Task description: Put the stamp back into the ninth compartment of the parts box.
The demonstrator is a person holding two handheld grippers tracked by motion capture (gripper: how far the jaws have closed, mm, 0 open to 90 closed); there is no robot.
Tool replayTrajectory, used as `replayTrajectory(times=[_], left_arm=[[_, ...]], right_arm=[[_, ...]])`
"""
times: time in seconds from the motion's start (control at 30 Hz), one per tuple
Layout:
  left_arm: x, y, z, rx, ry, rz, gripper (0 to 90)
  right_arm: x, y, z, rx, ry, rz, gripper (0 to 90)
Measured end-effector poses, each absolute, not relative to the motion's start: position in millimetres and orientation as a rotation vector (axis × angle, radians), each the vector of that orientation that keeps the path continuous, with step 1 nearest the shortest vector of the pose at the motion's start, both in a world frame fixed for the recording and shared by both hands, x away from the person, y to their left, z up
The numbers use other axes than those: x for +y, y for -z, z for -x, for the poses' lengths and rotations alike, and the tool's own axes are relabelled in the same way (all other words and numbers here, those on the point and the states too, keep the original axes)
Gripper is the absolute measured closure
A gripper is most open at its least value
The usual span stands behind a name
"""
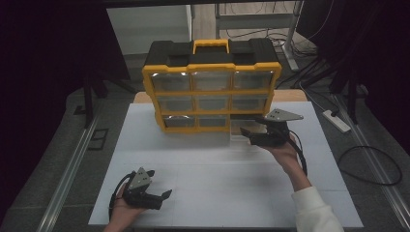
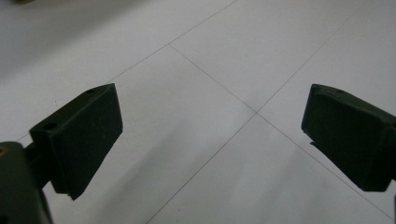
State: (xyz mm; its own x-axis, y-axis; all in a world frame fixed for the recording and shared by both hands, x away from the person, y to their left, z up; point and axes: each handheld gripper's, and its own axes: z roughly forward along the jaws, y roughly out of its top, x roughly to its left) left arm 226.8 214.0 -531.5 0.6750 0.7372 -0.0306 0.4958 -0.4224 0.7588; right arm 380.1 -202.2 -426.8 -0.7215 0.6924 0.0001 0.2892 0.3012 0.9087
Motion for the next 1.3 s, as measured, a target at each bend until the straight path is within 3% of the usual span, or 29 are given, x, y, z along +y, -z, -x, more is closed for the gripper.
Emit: replayTrajectory(times=[0.37,0.9,1.3], left_arm=[[214.9,531.2,-227.5,0.943,-0.398,-2.105,5.4],[213.8,532.2,-228.2,0.959,-0.418,-2.096,5.3],[214.7,532.0,-228.5,0.961,-0.427,-2.089,5.4]], right_arm=[[-220.7,422.3,-345.3,2.159,-1.410,-0.848,23.9],[-274.4,469.5,-287.3,2.168,-1.351,-0.930,23.3],[-296.0,489.7,-280.0,2.174,-1.317,-0.994,22.7]])
